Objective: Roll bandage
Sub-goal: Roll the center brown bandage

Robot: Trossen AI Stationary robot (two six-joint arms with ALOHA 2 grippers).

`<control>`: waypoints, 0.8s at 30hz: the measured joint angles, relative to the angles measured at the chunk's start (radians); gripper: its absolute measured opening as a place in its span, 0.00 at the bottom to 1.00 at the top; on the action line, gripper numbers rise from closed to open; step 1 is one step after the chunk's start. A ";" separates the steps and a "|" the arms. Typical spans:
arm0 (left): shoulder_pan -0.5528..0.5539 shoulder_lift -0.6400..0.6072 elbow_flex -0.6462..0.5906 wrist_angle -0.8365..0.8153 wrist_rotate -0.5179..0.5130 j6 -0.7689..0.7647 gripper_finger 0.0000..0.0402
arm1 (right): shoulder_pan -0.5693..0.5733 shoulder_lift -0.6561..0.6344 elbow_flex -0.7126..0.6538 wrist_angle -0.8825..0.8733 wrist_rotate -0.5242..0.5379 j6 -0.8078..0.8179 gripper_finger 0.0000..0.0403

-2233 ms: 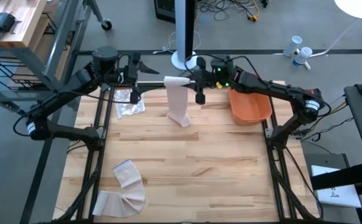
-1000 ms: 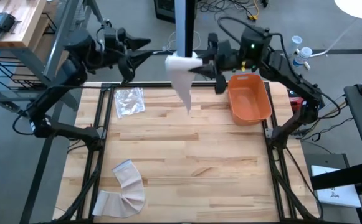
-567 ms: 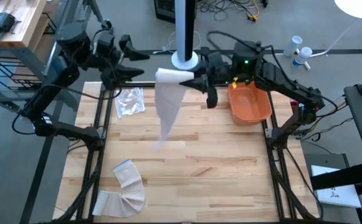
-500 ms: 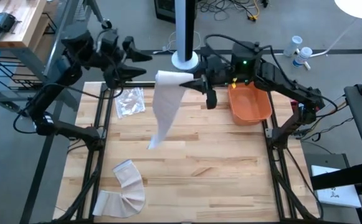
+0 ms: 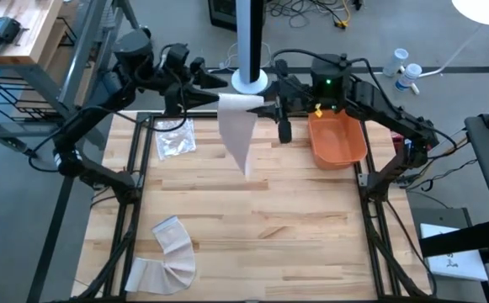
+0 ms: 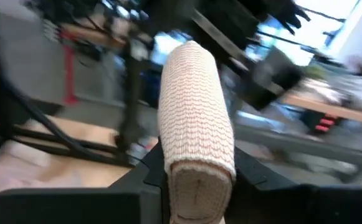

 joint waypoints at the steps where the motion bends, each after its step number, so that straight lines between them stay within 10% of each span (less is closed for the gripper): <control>1: -0.002 0.000 0.000 0.000 0.002 0.000 0.78 | -0.001 0.000 0.000 -0.009 0.032 -0.026 0.20; 24: -0.018 0.080 -0.002 0.007 0.017 0.076 0.74 | 0.023 0.001 0.000 -0.019 0.197 -0.466 0.20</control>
